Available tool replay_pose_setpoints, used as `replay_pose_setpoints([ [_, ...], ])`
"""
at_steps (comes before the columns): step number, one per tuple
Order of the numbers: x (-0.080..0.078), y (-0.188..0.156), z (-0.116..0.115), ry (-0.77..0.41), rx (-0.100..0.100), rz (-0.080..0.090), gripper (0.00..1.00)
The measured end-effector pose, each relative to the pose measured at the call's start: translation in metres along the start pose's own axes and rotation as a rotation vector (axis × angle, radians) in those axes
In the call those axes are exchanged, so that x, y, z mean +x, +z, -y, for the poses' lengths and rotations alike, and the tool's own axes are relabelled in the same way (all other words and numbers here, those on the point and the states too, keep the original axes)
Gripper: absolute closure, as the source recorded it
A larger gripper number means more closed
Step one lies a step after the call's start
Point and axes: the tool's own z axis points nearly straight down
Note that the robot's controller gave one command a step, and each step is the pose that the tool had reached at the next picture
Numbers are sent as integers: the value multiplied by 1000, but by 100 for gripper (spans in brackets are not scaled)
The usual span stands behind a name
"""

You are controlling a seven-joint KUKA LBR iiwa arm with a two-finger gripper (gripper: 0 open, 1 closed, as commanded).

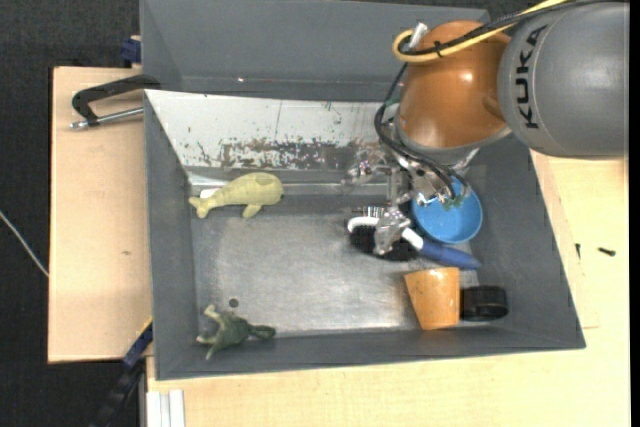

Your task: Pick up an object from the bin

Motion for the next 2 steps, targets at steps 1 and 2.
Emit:
replay_pose_setpoints([
  [1,43,42,31,47,-11,3,0],
  [2,41,39,33,47,-5,6,100],
])
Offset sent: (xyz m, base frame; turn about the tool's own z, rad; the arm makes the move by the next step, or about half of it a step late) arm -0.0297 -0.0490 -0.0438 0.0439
